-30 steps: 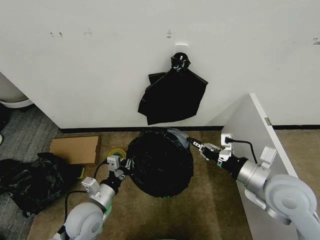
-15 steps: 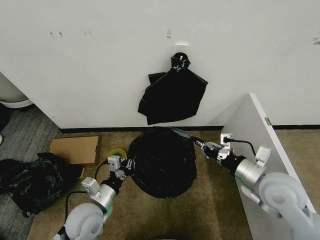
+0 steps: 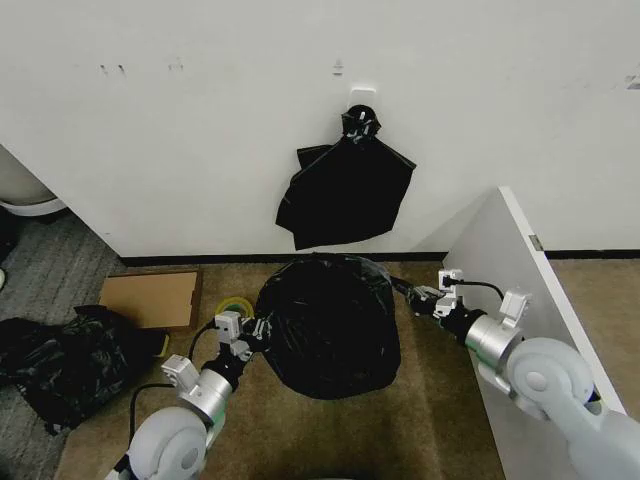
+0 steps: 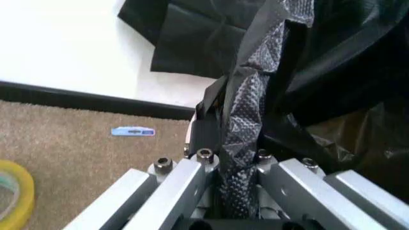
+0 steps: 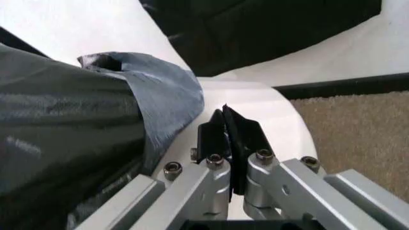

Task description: Place the garbage bag over the trash bin.

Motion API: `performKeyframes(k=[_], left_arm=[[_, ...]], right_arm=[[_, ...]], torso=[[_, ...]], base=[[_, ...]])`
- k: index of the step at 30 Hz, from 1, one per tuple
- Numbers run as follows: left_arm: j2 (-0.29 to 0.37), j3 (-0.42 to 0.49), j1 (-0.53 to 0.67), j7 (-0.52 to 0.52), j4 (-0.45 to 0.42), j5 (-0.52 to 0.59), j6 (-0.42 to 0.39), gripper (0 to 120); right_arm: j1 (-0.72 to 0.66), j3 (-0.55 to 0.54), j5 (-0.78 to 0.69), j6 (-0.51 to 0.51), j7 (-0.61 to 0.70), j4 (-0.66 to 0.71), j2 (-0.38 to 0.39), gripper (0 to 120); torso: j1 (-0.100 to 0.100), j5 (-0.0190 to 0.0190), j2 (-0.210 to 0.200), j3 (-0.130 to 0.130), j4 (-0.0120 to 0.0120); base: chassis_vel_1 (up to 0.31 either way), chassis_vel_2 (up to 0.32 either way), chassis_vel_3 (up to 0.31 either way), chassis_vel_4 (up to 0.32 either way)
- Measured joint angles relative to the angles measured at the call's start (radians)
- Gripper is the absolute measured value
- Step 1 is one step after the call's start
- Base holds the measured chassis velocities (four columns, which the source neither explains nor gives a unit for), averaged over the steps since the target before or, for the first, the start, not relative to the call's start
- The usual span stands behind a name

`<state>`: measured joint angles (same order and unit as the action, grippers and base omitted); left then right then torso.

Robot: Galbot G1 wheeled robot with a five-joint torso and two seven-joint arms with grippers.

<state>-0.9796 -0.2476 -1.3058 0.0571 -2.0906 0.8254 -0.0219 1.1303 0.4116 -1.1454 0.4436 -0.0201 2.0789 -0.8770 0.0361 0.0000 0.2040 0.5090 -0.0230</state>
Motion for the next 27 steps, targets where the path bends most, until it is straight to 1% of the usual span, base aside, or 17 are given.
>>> performKeyframes(k=[2, 4, 5, 6, 8, 9, 10, 14, 15, 16, 17, 19, 20, 22, 24, 26, 27], left_arm=[[-0.005, 0.0, 0.0, 0.022, 0.0, 0.004, -0.008, 0], [-0.013, 0.001, 0.001, 0.064, 0.0, 0.015, -0.019, 0], [-0.017, 0.001, 0.001, 0.083, 0.001, 0.022, -0.025, 0], [-0.024, 0.001, 0.002, 0.121, 0.001, 0.038, -0.036, 0], [-0.041, 0.007, 0.003, 0.23, -0.002, 0.085, -0.08, 0], [-0.046, 0.008, 0.003, 0.256, -0.004, 0.098, -0.093, 0], [-0.046, 0.008, 0.003, 0.256, -0.004, 0.098, -0.093, 0], [-0.071, 0.016, 0.012, 0.381, -0.006, 0.193, -0.165, 0], [-0.075, 0.018, 0.015, 0.391, -0.003, 0.206, -0.17, 0], [-0.075, 0.018, 0.015, 0.391, -0.003, 0.206, -0.17, 0], [-0.085, 0.02, 0.022, 0.412, 0.01, 0.225, -0.176, 0], [-0.099, 0.022, 0.031, 0.438, 0.028, 0.247, -0.183, 0], [-0.112, 0.022, 0.041, 0.463, 0.041, 0.274, -0.19, 0], [-0.141, 0.028, 0.062, 0.508, 0.07, 0.315, -0.198, 0], [-0.147, 0.03, 0.067, 0.517, 0.076, 0.321, -0.199, 0], [-0.162, 0.034, 0.083, 0.545, 0.092, 0.342, -0.203, 0], [-0.169, 0.036, 0.093, 0.56, 0.098, 0.35, -0.206, 0]], right_arm=[[0.004, 0.013, 0.008, -0.01, 0.007, 0.0, -0.007, 0], [0.009, 0.033, 0.017, -0.023, 0.025, 0.004, -0.013, 8], [0.012, 0.042, 0.021, -0.027, 0.032, 0.008, -0.014, 10], [0.021, 0.057, 0.032, -0.032, 0.045, 0.019, -0.015, 15], [0.047, 0.079, 0.082, -0.049, 0.074, 0.053, -0.018, 25], [0.053, 0.083, 0.091, -0.051, 0.08, 0.064, -0.02, 26], [0.053, 0.083, 0.091, -0.051, 0.08, 0.064, -0.02, 26], [0.115, 0.113, 0.13, -0.056, 0.108, 0.145, -0.037, 45], [0.127, 0.118, 0.134, -0.056, 0.11, 0.161, -0.04, 48], [0.127, 0.118, 0.134, -0.056, 0.11, 0.161, -0.04, 48], [0.162, 0.128, 0.152, -0.061, 0.113, 0.201, -0.056, 53], [0.229, 0.127, 0.198, -0.076, 0.114, 0.259, -0.095, 58], [0.286, 0.112, 0.257, -0.092, 0.111, 0.301, -0.133, 67], [0.366, 0.07, 0.391, -0.142, 0.101, 0.338, -0.205, 77], [0.378, 0.06, 0.418, -0.156, 0.1, 0.341, -0.22, 78], [0.4, 0.037, 0.462, -0.179, 0.1, 0.343, -0.251, 86], [0.407, 0.029, 0.47, -0.184, 0.102, 0.344, -0.261, 90]], torso=[[0.0, 0.0002, 0.0, 0.0, 0.0], [0.0, -0.0001, 0.0, 0.0, 0.0], [0.0, 0.0, 0.0, 0.0, 0.0001], [0.0, 0.0, 0.0, 0.0, 0.0], [0.0, 0.0, 0.0, 0.0, 0.0], [0.0, 0.0001, 0.0, 0.0, 0.0001], [0.0, 0.0001, 0.0, 0.0, 0.0001], [0.0, 0.0001, 0.0, 0.0, 0.0002], [0.0, 0.0001, 0.0, 0.0, 0.0002], [0.0, 0.0001, 0.0, 0.0, 0.0002], [0.0, -0.0002, 0.0, 0.0, 0.0002], [0.0, 0.0, 0.0, 0.0, 0.0001], [0.0, 0.0, 0.0, 0.0, -0.0001], [0.0, -0.0001, 0.0, 0.0, -0.0007], [0.0, -0.0003, 0.0, 0.0, -0.0006], [0.0, 0.0, 0.0, 0.0, 0.0001], [0.0, -0.0001, 0.0, 0.0, 0.0]], base=[[0.0, 0.0, 0.0, 0.0], [0.0, 0.0, 0.0, 0.0], [0.0, 0.0, 0.0, 0.0], [0.0, 0.0, 0.0, 0.0], [0.0, 0.0, 0.0, 0.0], [0.0, 0.0, 0.0, 0.0], [0.0, 0.0, 0.0, 0.0], [0.0, 0.0, 0.0, 0.0], [0.0, 0.0, 0.0, 0.0], [0.0, 0.0, 0.0, 0.0], [0.0, 0.0, 0.0, 0.0], [0.0, 0.0, 0.0, 0.0], [0.0, 0.0, 0.0, 0.0], [0.0, 0.0, 0.0, 0.0], [0.0, 0.0, 0.0, 0.0], [0.0, 0.0, 0.0, 0.0], [0.0, 0.0, 0.0, 0.0]])
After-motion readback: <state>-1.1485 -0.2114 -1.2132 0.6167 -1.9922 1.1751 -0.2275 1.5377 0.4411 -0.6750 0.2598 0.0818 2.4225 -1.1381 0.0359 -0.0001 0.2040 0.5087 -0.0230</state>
